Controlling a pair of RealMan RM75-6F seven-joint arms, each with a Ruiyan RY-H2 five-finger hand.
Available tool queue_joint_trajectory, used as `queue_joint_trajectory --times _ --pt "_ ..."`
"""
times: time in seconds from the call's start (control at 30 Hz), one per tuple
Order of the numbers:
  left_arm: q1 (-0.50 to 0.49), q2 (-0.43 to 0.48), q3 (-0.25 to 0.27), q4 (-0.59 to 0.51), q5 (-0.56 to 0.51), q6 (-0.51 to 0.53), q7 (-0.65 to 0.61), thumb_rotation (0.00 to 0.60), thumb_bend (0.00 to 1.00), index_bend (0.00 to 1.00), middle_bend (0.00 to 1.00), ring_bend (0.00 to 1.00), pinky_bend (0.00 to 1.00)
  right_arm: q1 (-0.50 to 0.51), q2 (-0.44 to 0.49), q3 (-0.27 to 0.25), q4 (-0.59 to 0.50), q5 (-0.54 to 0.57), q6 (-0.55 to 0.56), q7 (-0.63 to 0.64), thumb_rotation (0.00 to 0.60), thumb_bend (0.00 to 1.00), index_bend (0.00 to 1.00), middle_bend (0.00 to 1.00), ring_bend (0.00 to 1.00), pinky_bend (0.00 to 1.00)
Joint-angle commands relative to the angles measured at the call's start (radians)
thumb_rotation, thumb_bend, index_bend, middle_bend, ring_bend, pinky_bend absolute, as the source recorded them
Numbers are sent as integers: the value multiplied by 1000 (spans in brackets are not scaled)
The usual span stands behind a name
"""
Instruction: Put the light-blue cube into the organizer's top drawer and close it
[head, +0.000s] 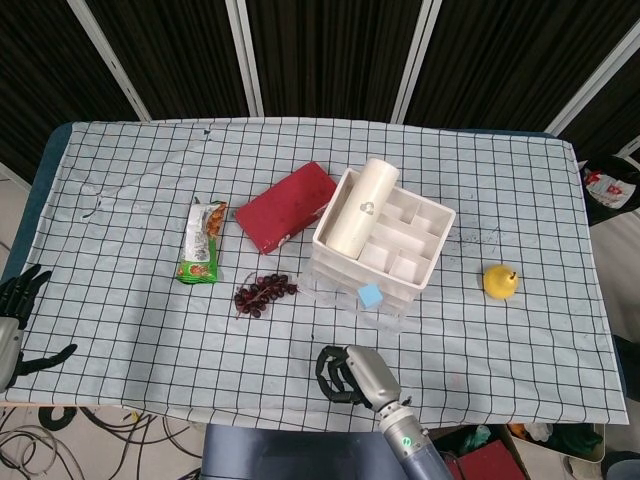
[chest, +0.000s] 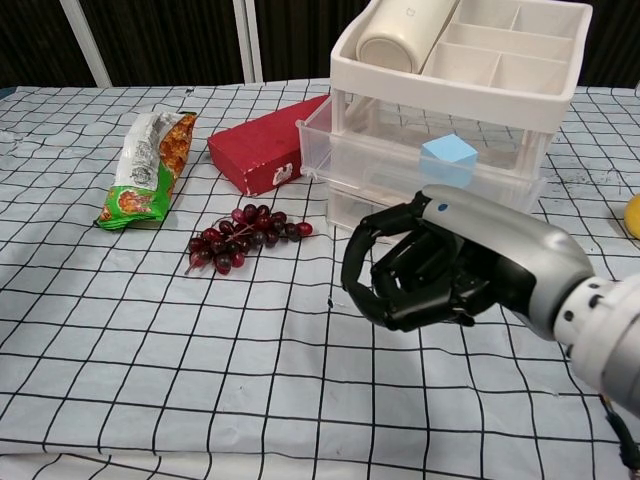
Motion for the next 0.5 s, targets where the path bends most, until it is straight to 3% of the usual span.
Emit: queue_joint_trajectory --times 0.03,0.5 --pt "0 1 0 0 -1 0 -1 600 17 0 0 0 0 19 -31 37 32 30 -2 -12 600 467 753 812 882 884" --pt "0 5 -3 -4 -8 -4 -10 600 17 0 0 0 0 83 -99 209 143 162 25 -32 600 467 752 808 877 878"
